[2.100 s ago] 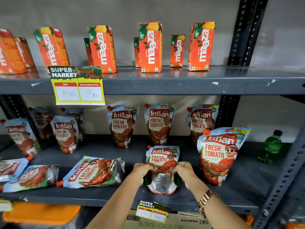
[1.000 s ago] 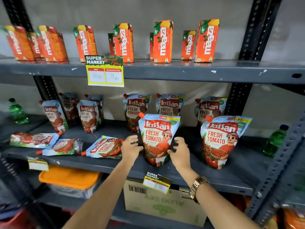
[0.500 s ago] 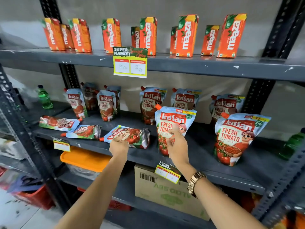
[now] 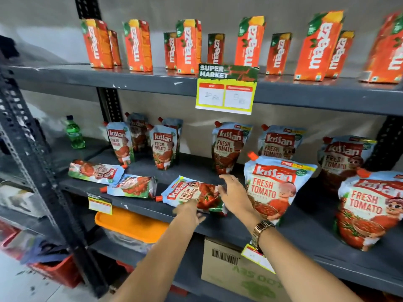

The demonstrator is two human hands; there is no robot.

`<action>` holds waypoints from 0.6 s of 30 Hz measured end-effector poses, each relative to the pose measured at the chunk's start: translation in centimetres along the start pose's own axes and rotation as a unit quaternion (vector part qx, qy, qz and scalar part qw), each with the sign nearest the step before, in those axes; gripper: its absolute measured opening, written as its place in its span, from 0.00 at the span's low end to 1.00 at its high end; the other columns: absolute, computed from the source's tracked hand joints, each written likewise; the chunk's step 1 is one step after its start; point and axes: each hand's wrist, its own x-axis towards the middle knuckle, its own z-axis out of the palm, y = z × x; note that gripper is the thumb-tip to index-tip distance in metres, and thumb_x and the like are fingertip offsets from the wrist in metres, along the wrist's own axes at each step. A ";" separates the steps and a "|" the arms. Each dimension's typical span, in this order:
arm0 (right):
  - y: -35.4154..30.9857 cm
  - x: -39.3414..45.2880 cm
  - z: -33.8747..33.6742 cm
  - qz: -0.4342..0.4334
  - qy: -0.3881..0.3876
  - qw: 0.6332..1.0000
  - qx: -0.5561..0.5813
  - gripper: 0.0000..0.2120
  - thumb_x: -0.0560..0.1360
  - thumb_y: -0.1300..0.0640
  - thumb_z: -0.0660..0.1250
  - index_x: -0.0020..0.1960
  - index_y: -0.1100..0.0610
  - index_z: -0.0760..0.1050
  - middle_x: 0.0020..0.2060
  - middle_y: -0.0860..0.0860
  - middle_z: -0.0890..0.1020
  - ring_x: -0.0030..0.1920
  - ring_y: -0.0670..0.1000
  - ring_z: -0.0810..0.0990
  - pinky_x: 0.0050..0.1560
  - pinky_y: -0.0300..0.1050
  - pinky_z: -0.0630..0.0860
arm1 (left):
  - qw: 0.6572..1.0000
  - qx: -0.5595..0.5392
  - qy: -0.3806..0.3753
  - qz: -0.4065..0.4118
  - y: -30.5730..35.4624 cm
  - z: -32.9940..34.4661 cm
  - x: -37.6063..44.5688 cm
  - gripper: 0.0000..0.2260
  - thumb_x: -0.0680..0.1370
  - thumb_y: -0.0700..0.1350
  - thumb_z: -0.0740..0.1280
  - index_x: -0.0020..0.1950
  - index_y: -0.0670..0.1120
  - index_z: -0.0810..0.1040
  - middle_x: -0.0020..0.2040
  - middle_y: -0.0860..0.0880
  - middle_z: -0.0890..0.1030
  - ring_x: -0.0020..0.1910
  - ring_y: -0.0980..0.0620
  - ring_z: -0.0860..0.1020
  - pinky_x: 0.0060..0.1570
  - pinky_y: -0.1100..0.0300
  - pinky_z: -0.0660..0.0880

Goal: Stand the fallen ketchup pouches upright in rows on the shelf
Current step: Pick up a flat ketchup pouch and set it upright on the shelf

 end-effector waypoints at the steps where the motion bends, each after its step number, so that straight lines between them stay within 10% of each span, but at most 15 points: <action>1: 0.0 0.6 0.4 0.012 -0.004 1.000 -0.001 0.19 0.78 0.57 0.59 0.68 0.57 0.66 0.67 0.57 0.70 0.58 0.62 0.78 0.61 0.57 0.74 | 1.000 0.011 -0.006 -0.003 0.1 0.2 0.3 0.22 0.78 0.38 0.62 0.71 0.41 0.61 0.67 0.36 0.69 0.63 0.37 0.73 0.60 0.38 0.72; 18: 0.1 6.8 2.3 0.237 -0.130 0.960 -0.076 0.18 0.74 0.54 0.61 0.58 0.65 0.73 0.60 0.62 0.77 0.59 0.60 0.76 0.55 0.46 0.73 | 0.998 -0.016 -0.008 -0.059 1.1 1.0 4.5 0.20 0.73 0.28 0.65 0.64 0.39 0.70 0.63 0.36 0.75 0.61 0.36 0.75 0.58 0.40 0.76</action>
